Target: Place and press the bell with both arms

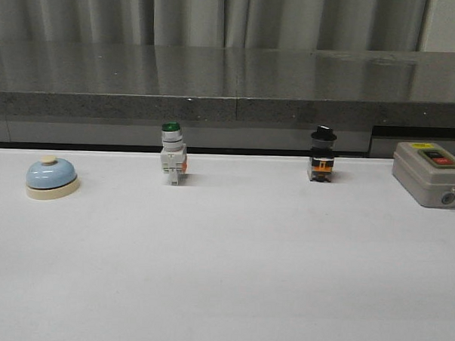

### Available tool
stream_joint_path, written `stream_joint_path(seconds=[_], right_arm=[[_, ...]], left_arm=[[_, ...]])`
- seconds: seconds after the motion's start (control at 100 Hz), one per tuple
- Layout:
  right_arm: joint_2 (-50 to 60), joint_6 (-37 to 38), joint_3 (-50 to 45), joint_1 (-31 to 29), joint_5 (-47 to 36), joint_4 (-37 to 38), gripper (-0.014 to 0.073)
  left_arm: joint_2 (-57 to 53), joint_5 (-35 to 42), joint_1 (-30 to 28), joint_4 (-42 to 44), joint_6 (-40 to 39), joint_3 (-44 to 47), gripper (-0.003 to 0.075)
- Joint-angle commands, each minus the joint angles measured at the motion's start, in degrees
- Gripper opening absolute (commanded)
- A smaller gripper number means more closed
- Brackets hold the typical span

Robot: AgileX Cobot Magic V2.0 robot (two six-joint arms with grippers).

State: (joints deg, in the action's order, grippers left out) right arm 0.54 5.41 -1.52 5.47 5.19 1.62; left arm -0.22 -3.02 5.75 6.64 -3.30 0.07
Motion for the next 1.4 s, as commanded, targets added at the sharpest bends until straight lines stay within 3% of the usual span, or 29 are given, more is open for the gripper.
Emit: stream_joint_path(seconds=[0.0,0.42,0.65,0.91,1.39], right_arm=[[0.92,0.07,0.77,-0.37,-4.82,0.19,-0.006],[0.92,0.07,0.77,-0.37,-4.82,0.19,-0.006],[0.92,0.07,0.77,-0.37,-4.82,0.19,-0.006],[0.92,0.07,0.77,-0.37,-4.82,0.19,-0.006],[0.92,0.07,0.77,-0.37,-4.82,0.19,-0.006]], left_arm=[[-1.48,4.7,-0.04,-0.01,-0.56,2.3,-0.002],[-1.48,5.1,-0.04,-0.69,-0.56,1.79,-0.002],[2.31,-0.35,-0.04,-0.83,-0.56,-5.98,-0.002],[17.78,-8.0,-0.04,-1.7,-0.56,-21.06,-0.002],[50.76,-29.7,-0.04,-2.04,-0.56,-46.7,-0.002]])
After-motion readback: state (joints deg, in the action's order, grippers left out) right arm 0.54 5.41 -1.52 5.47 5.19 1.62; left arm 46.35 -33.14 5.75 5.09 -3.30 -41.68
